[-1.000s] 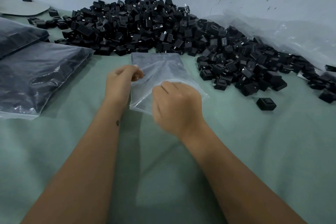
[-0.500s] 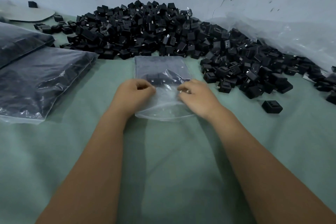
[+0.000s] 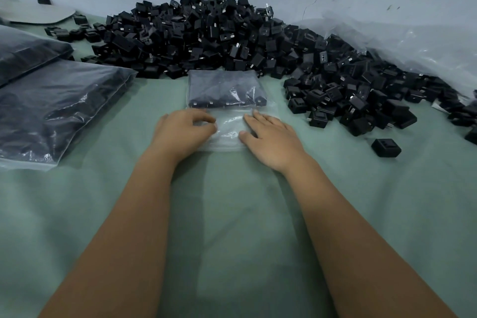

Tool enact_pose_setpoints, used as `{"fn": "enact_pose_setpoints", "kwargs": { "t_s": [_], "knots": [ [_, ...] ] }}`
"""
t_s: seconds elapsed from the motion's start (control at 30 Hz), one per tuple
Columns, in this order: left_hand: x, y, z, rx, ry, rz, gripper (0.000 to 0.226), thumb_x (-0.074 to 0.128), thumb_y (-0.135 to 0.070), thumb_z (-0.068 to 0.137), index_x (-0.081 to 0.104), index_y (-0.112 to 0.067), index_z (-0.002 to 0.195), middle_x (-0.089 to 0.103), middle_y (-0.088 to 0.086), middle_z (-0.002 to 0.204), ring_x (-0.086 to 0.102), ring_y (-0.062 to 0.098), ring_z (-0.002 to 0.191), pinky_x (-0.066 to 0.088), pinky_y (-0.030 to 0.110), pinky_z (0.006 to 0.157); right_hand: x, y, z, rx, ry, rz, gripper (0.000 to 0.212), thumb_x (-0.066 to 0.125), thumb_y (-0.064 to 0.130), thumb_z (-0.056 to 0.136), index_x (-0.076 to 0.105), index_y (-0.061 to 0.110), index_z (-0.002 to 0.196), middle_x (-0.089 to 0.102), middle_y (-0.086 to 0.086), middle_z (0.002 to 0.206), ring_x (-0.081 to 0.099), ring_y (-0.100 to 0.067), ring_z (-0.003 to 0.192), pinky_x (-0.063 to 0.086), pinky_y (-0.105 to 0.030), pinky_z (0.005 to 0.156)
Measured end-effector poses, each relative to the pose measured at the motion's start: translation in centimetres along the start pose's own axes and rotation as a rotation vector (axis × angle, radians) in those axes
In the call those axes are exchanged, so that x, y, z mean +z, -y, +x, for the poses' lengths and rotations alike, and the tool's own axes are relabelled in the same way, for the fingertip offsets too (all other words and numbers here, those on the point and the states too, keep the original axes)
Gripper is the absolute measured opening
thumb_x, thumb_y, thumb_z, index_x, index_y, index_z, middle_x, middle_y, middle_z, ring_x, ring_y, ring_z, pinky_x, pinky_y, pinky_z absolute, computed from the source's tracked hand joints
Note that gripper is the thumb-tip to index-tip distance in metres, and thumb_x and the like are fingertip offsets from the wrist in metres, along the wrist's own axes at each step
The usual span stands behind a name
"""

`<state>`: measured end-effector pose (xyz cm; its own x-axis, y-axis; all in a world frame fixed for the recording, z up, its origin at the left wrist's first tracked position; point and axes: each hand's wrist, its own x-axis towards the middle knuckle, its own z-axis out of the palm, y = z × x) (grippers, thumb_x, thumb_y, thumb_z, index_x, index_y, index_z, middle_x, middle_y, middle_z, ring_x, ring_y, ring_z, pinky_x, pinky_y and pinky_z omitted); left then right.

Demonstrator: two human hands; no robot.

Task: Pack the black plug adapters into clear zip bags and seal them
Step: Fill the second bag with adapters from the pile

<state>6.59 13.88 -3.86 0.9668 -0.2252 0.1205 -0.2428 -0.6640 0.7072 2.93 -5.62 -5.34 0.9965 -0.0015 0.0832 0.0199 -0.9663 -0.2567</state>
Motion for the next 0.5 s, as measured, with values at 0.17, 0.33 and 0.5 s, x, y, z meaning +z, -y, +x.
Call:
{"fn": "enact_pose_setpoints", "kwargs": {
  "t_s": [0.17,0.33,0.5],
  "knots": [
    [-0.1,-0.1,-0.3,-0.121,-0.105,-0.300,0.016,0.064,-0.033,0.085,0.075,-0.021,0.083,0.070,0.011,0.093,0.057,0.020,0.079,0.043,0.028,0.070,-0.8,-0.1,-2.2,0.067,-0.265,0.400,0.027,0.050,0.033,0.092,0.071,0.024,0.106,0.069,0.004,0.113,0.059,-0.017,0.106,0.045,-0.032,0.096],
    [0.3,0.0,-0.4,-0.073,-0.163,-0.183,0.011,0.065,-0.031,0.086,0.074,-0.027,0.083,0.068,-0.009,0.084,0.059,0.014,0.079,0.046,0.029,0.073,-1.9,-2.3,-2.7,0.303,-0.702,0.361,0.027,0.049,0.017,0.091,0.069,0.021,0.108,0.064,0.003,0.113,0.049,-0.019,0.108,0.039,-0.031,0.090],
    [0.3,-0.5,-0.8,0.123,-0.128,-0.125,0.012,0.067,-0.022,0.085,0.072,-0.030,0.079,0.065,-0.023,0.083,0.055,-0.011,0.073,0.040,0.017,0.068,-2.1,-4.8,-2.5,0.503,-0.521,0.343,0.057,0.043,0.015,0.092,0.034,0.024,0.148,0.030,-0.004,0.154,0.026,-0.025,0.138,0.025,-0.038,0.112]
  ]
}}
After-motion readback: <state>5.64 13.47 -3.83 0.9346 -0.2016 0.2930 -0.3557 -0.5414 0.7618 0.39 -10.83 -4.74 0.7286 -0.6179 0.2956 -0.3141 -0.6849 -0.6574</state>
